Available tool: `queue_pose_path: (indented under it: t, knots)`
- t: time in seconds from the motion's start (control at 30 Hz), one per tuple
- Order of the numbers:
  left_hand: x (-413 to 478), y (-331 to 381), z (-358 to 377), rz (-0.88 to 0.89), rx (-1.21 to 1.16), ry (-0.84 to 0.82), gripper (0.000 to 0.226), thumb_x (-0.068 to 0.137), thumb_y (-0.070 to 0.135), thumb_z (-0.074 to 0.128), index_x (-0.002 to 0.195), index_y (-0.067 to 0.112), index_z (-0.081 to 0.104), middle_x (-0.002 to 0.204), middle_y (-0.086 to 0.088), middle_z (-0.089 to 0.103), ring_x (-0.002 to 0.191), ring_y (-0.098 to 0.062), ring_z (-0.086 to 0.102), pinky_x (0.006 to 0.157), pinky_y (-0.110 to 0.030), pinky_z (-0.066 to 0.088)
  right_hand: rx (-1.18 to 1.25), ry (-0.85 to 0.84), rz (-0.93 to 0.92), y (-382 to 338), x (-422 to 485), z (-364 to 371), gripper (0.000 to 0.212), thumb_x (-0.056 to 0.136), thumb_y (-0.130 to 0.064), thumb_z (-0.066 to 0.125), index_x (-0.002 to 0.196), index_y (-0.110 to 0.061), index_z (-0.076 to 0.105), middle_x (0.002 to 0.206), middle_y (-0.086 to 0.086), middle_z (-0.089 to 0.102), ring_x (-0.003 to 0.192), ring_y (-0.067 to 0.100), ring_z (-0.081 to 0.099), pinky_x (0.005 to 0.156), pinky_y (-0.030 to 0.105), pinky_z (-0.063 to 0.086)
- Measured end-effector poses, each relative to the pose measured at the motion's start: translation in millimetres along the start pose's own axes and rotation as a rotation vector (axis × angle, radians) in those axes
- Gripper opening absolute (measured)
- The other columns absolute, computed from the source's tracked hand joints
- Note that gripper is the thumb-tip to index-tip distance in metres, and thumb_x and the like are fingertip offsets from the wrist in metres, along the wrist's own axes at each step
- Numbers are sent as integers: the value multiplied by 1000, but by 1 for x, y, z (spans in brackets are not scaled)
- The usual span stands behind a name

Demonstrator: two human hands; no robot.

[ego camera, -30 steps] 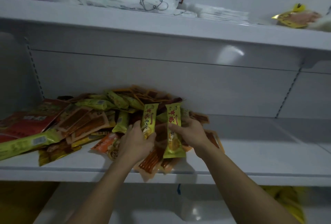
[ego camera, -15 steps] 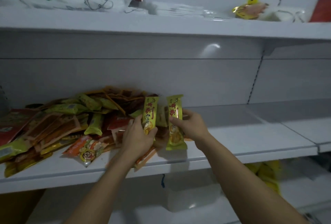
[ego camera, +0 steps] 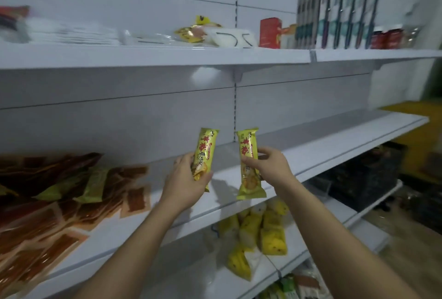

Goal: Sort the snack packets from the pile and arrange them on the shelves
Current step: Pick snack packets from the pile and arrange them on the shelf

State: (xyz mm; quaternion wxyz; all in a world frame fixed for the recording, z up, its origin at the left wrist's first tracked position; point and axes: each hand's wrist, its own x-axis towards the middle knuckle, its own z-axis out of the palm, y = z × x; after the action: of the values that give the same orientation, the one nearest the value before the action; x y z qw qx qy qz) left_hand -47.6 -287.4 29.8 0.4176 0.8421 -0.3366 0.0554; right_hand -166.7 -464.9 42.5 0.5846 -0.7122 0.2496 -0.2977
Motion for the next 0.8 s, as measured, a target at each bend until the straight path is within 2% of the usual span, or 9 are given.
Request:
queue_pose_path:
  t: [0.1,0.23,0.33,0.43,0.53,0.8]
  knots:
    - [4,43,49,66,-37,-53,56,85,39,72,134,26,48,121,2,53,98,-16,56,80,-32,45,-11,100,2,8,-1,-61,36,81,-29,80,111,-16,65,94,2,73,77,16,72,57,28,53]
    - [4,90,106,143,-95,-137,60,85,40,72,138,25,46,125,0,53,98,-17,55,84,-33,47,31,214,23,17,-13,-130,30,83,-22,79,109,-15,64,88,2,71,66,11,68,44,19,46]
    - [3,122,142,202,-122,-198,63,85,41,72,140,24,45,126,0,53,103,-20,58,89,-39,50,-19,304,31,24,-21,-176,30,82,-25,80,107,-16,66,87,-1,72,72,12,70,56,26,53]
    - [4,151,174,261,-145,-251,65,86,42,71,142,25,43,127,-1,53,106,-20,56,91,-37,49,-44,385,35,31,-27,-215,28,82,-27,79,104,-17,66,92,-2,72,80,11,70,64,28,55]
    - [7,176,205,317,-169,-298,65,87,41,70,143,24,42,127,-2,52,103,-16,54,86,-31,45,-49,449,54,40,-34,-246,31,82,-29,79,108,-19,64,96,-2,71,83,12,70,58,23,51]
    - [25,239,300,420,-275,-441,61,89,39,68,141,23,41,127,0,51,97,-10,49,75,-27,40,-126,622,113,61,-24,-331,37,83,-29,78,115,-17,64,100,-3,70,83,11,69,50,17,45]
